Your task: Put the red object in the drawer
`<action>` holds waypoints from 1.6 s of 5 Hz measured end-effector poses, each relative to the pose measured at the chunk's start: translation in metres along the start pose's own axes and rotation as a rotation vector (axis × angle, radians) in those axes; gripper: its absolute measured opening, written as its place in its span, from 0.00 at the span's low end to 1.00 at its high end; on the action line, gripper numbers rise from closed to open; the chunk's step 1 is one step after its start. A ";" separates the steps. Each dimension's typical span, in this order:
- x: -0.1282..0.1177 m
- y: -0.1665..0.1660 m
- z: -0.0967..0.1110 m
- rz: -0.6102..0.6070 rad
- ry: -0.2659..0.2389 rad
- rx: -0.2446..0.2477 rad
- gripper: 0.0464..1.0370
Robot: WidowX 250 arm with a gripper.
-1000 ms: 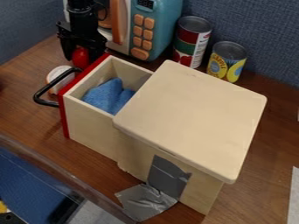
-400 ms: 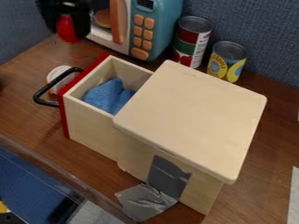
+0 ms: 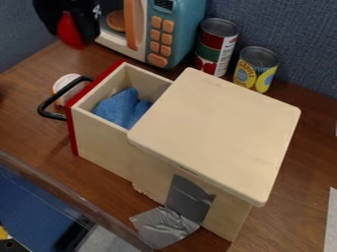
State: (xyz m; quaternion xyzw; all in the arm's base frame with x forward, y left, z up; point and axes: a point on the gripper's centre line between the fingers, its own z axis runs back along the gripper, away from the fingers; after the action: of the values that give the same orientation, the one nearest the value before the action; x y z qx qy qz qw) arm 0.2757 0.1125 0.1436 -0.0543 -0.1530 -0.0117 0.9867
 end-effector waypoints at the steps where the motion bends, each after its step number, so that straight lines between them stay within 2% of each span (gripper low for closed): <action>1: -0.014 -0.029 0.001 -0.072 0.008 -0.025 0.84; 3: -0.021 -0.070 -0.004 -0.149 0.023 -0.011 0.84; 5: 0.000 -0.091 -0.020 -0.138 0.033 -0.008 0.84; 7: 0.005 -0.074 -0.050 -0.115 0.075 0.027 0.84; 8: -0.005 -0.066 -0.055 -0.115 0.090 0.034 0.84</action>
State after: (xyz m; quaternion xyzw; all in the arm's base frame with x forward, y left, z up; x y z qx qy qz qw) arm 0.2843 0.0405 0.0972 -0.0280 -0.1117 -0.0682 0.9910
